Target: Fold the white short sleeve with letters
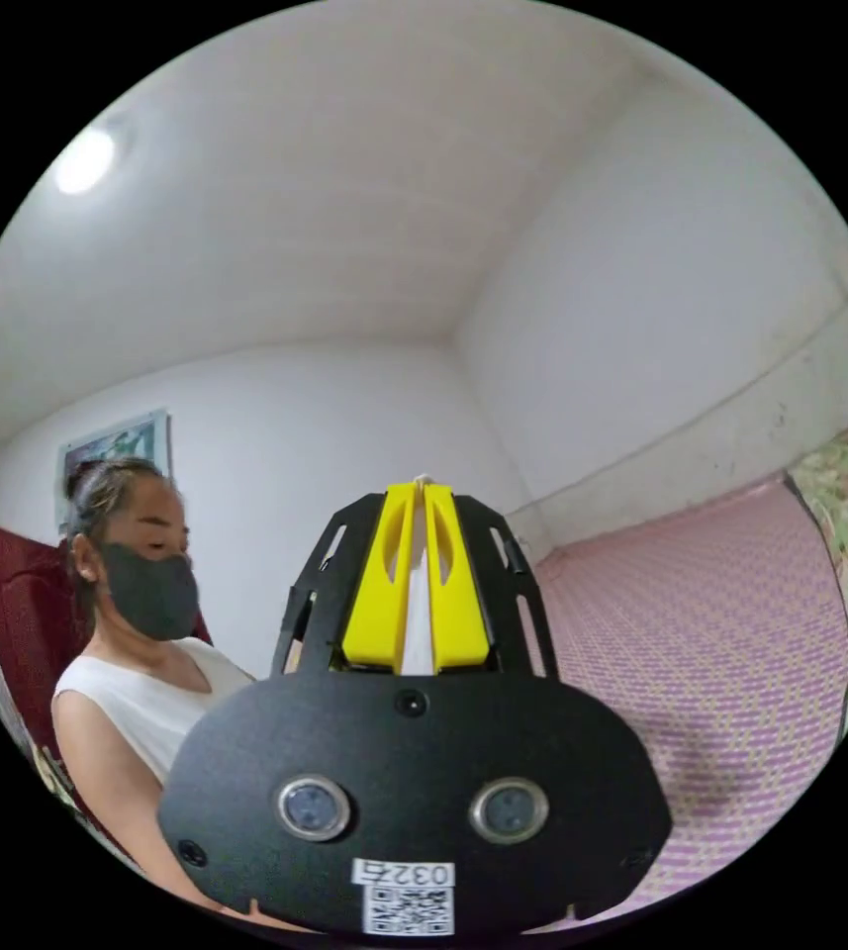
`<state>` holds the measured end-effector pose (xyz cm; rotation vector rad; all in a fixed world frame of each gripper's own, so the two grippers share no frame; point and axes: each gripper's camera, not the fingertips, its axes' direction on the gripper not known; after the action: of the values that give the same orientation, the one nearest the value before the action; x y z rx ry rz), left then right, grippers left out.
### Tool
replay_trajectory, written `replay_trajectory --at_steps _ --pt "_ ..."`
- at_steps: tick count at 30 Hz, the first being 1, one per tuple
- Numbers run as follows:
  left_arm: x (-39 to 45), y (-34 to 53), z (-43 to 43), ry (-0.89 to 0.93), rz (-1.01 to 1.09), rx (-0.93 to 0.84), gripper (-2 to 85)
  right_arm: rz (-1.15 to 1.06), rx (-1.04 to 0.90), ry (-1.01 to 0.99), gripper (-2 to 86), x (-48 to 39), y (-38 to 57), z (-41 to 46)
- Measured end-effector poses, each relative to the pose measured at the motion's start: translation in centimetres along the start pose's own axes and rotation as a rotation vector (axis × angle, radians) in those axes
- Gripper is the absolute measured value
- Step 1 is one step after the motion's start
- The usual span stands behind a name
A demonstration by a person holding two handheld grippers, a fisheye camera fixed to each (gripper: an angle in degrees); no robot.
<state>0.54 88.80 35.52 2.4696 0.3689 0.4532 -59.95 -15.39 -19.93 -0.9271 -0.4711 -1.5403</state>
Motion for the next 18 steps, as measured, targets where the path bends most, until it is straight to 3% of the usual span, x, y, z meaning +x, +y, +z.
replay_trajectory --at_steps 4,9,15,18 --pt "-12.3 0.5 4.2 -0.125 -0.284 -0.102 -1.0 0.214 -0.128 0.158 -0.7 10.2 0.7 6.5" --pt "-22.2 -1.5 7.9 -0.137 -0.498 -0.070 -0.9 0.391 -0.217 0.261 -0.7 20.4 -0.4 13.7" --pt "-16.2 -9.6 8.4 0.002 -0.226 0.015 -0.9 0.092 -0.090 0.179 -0.7 12.5 -11.0 17.2" --pt "-13.6 -9.2 6.8 0.028 -0.136 -0.008 -0.9 -0.021 -0.091 0.180 -0.7 7.1 -11.4 16.6"
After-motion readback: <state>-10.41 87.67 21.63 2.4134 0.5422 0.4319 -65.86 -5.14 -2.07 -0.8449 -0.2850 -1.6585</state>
